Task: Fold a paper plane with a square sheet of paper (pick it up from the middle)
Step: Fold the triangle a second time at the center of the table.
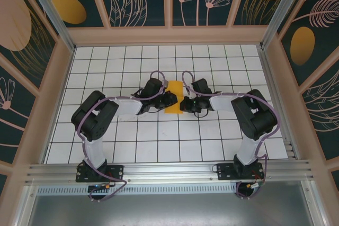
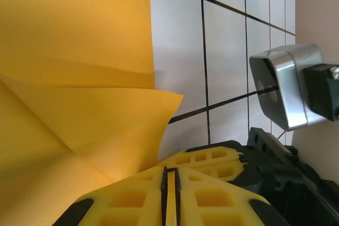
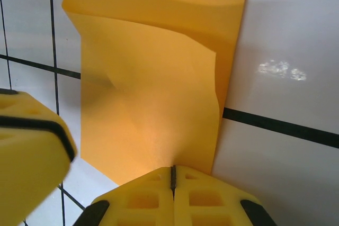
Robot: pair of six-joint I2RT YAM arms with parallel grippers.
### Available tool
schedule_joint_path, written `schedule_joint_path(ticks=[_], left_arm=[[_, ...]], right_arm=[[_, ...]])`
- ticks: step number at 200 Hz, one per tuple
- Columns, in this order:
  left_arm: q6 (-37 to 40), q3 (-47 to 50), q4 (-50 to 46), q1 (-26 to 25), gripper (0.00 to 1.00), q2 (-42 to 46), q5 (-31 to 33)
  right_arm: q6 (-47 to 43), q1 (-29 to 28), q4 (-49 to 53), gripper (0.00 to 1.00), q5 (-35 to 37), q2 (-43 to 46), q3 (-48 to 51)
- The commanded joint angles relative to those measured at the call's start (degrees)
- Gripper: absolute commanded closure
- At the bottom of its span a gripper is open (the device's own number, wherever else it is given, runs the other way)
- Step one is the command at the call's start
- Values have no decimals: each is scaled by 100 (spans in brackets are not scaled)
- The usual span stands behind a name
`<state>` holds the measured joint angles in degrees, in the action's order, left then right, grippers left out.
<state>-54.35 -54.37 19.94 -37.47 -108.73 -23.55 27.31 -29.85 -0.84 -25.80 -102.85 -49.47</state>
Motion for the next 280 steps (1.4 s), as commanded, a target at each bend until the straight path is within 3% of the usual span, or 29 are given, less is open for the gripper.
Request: schedule_joint_path(ticks=[1, 106, 216, 280], left_arm=[[-51, -102, 34, -67, 86, -230, -83], [-234, -376, 33, -81, 88, -601, -180], [-211, -736, -1802, -67, 98, -445, 1848], [-207, -689, -1845, 257, 98, -314, 2021]], right_arm=[[-86, -13, 298, 96, 202, -262, 16], [-182, -281, 529, 96, 500, -356, 75], [-95, -346, 979, 96, 1216, -383, 240], [6, -381, 1195, 96, 1464, -508, 445]])
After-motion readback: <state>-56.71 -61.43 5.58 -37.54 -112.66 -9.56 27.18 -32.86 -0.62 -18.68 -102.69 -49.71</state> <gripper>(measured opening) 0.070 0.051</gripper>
